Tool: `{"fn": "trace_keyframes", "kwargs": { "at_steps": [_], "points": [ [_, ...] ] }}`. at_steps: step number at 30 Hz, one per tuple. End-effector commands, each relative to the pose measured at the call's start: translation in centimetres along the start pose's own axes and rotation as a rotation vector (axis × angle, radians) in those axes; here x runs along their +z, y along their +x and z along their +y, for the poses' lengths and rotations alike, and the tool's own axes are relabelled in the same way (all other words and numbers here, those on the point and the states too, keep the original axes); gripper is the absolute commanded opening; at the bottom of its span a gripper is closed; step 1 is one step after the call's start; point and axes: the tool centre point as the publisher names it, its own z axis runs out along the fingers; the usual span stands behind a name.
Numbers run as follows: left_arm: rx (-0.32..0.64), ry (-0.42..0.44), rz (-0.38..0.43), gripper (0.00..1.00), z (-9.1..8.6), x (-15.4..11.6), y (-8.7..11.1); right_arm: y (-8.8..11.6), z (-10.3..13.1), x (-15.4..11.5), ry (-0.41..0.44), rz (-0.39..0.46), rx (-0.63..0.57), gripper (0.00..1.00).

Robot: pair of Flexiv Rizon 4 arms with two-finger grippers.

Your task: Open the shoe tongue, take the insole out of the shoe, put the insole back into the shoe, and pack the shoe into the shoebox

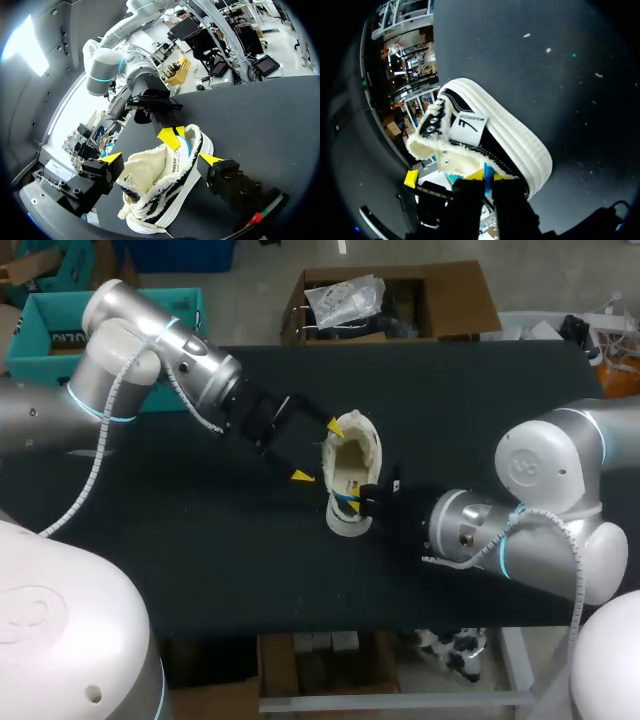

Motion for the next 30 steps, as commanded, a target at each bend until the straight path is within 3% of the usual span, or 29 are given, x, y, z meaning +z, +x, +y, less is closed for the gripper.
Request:
{"fn": "trace_keyframes", "kwargs": {
  "at_steps": [1,4,8,15,19,21,22,30],
  "points": [
    [-0.025,-0.058,-0.01,1.0,-1.8,-2.3,0.0,0.2,0.0,0.6,-0.043,-0.06,-0.014,0.0],
    [-0.06,-0.092,-0.009,1.0,-2.1,-3.5,-0.3,-0.1,-0.1,0.4,-0.051,-0.074,-0.017,0.08],
    [-0.083,-0.126,-0.017,1.0,-2.6,-5.1,-0.3,0.3,-0.7,-0.7,-0.062,-0.076,-0.028,0.36],
    [-0.117,-0.182,-0.015,1.0,-2.9,-6.9,-0.1,1.1,-2.0,-3.0,-0.091,-0.099,-0.065,0.48],
    [-0.144,-0.205,-0.015,1.0,-2.9,-7.7,0.2,1.6,-2.9,-3.7,-0.077,-0.087,-0.068,0.44],
    [-0.164,-0.217,-0.015,1.0,-2.8,-8.2,0.3,2.2,-3.5,-3.4,-0.055,-0.064,-0.075,0.25],
    [-0.171,-0.223,-0.013,1.0,-2.8,-8.4,0.4,2.5,-3.8,-2.9,-0.049,-0.065,-0.088,0.0],
    [-0.215,-0.256,-0.016,1.0,-3.1,-10.1,0.9,1.4,-3.8,0.7,0.003,-0.097,-0.089,0.0]
  ]
}}
